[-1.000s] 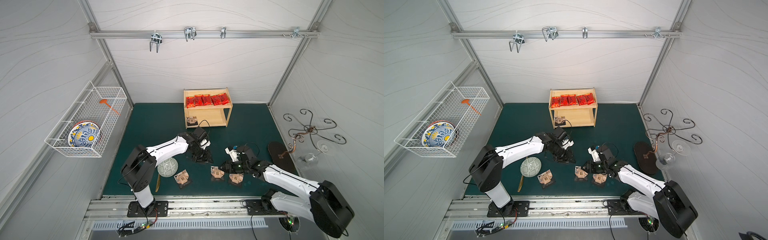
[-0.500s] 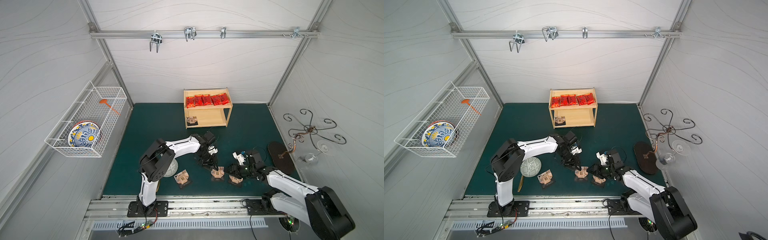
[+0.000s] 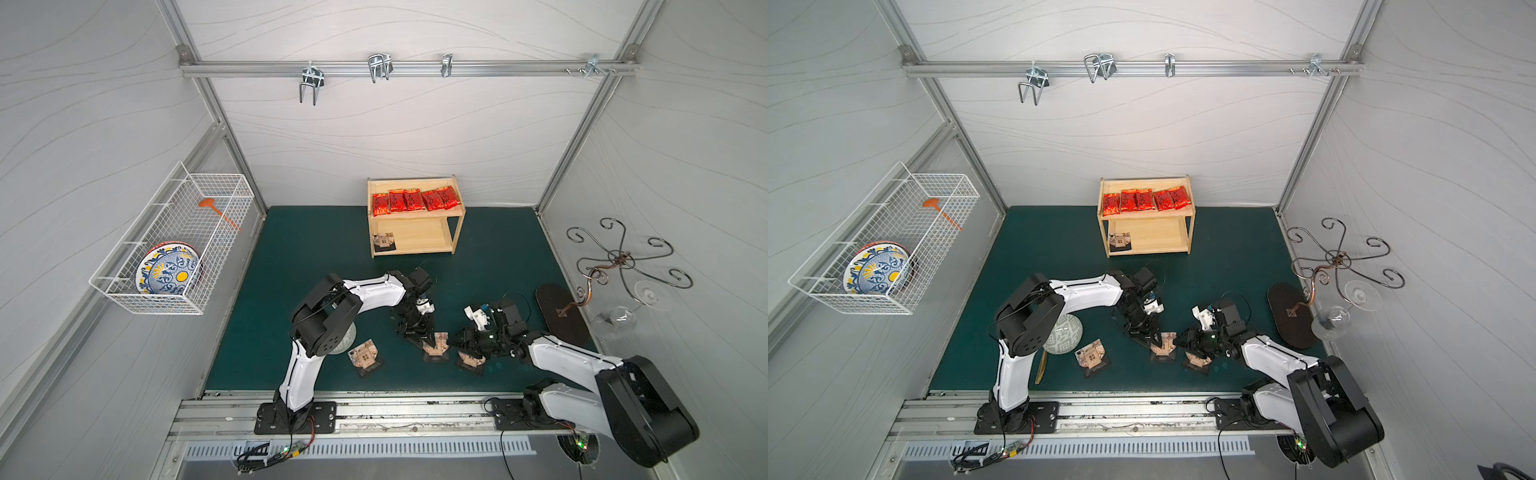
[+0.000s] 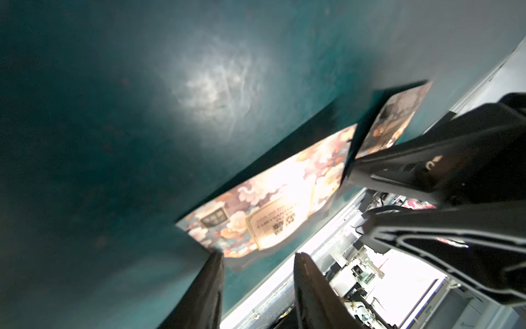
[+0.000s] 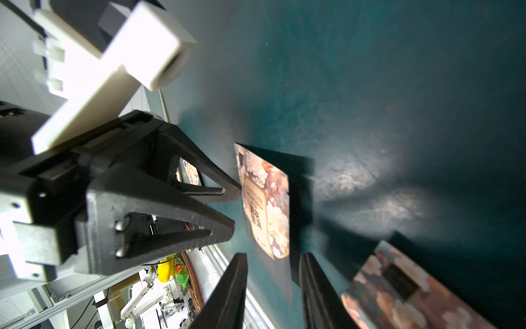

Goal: Place the tea bags on the shelf by color
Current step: Pick up the tea bag from the center of the board.

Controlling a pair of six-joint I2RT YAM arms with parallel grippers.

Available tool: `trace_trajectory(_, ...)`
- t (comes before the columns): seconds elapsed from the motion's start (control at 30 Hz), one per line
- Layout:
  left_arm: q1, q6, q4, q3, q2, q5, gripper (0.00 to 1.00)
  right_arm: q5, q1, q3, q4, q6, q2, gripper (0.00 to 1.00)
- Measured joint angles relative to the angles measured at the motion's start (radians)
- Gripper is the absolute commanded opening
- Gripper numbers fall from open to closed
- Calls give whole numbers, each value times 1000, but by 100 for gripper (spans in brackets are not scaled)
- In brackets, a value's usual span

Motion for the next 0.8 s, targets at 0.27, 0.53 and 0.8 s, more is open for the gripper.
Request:
trace_trajectory(0.27, 4, -9, 3, 3, 10, 25, 44, -24, -3, 0, 72, 26, 85, 35)
trace_trajectory(0.53, 24, -31, 31, -17, 8, 40, 44, -93, -3, 3, 240, 102, 224, 19)
trace_trajectory(0.8, 48, -44, 55, -52, -31, 27, 47, -125, -3, 33, 303, 127, 265, 0)
